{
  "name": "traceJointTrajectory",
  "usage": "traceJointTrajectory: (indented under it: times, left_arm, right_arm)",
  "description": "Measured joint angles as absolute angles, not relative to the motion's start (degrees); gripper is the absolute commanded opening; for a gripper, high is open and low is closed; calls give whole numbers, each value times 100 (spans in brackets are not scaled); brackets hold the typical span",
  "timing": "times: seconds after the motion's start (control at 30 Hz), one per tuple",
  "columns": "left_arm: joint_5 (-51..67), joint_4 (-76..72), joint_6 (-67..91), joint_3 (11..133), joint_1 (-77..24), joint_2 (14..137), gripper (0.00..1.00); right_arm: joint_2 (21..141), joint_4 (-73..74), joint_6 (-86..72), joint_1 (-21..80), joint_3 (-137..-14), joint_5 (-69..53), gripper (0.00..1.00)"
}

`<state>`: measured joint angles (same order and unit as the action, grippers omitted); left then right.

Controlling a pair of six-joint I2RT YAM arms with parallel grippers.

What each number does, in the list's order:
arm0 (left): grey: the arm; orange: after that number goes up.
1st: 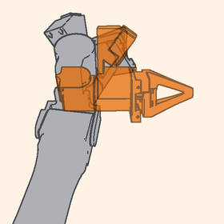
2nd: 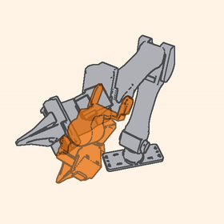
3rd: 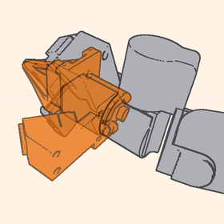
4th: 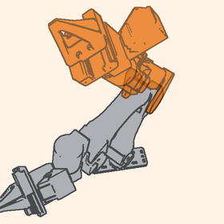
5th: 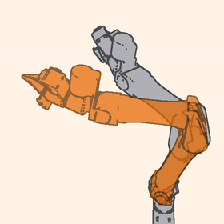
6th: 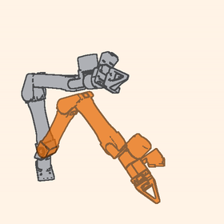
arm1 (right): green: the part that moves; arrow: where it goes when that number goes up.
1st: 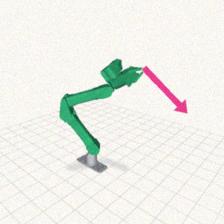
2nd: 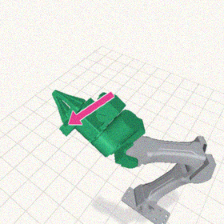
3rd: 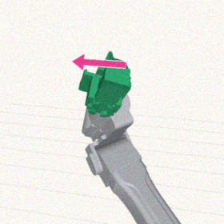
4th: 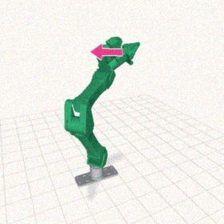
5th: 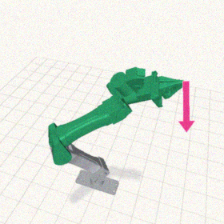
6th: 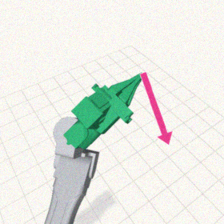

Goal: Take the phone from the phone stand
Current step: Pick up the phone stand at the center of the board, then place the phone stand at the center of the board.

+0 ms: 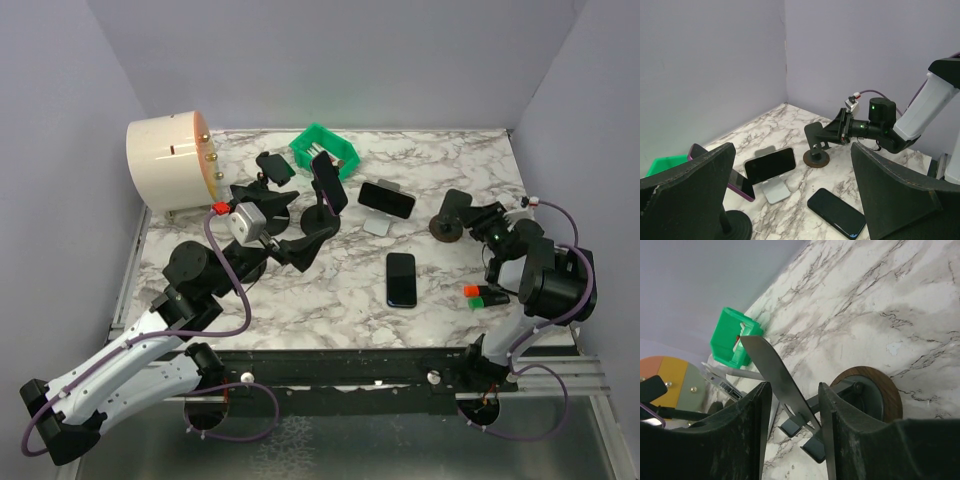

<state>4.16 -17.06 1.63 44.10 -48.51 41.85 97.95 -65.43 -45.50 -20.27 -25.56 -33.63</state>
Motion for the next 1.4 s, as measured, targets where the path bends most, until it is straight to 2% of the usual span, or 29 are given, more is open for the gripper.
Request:
traceJointTrajectory:
  times: [0.07, 0.27, 0.3, 0.5, 0.67, 0.97, 1.23, 1.4]
  left_arm:
    - [416, -1706, 163, 4410, -4851, 4185, 99]
    - [416, -1706, 158, 4410, -4851, 4165, 99]
    - [416, -1706, 156, 4410, -4851, 4156, 99]
    - [416, -1706, 158, 4410, -4851, 4123, 99]
    - [414, -1706, 156, 4410, -4851, 4121, 99]
    - [395, -1704, 102, 4410, -4851, 4112, 99]
    - [355, -1702, 47, 4410, -4851, 4217, 99]
    - [342, -1680, -43, 4410, -4851, 4278, 99]
  right_arm:
    - [9837, -6552, -4545, -2027, -2558, -3411, 36]
    - [9874, -6678, -4685, -2021, -2637, -3570, 2]
    - [9874, -6733, -4716, -2021, -2637, -3575, 0]
    - [9863, -6670, -4816, -2012, -2910, -3522, 0]
    - [9946, -6420, -4703, -1876, -3918, -3500, 0]
    - [11345, -6090, -4071, -1437, -5863, -3721, 0]
    - [12298, -5450, -3607, -1092, -7161, -4499, 0]
    - [12451, -5170, -3391, -1072, -7382, -4788, 0]
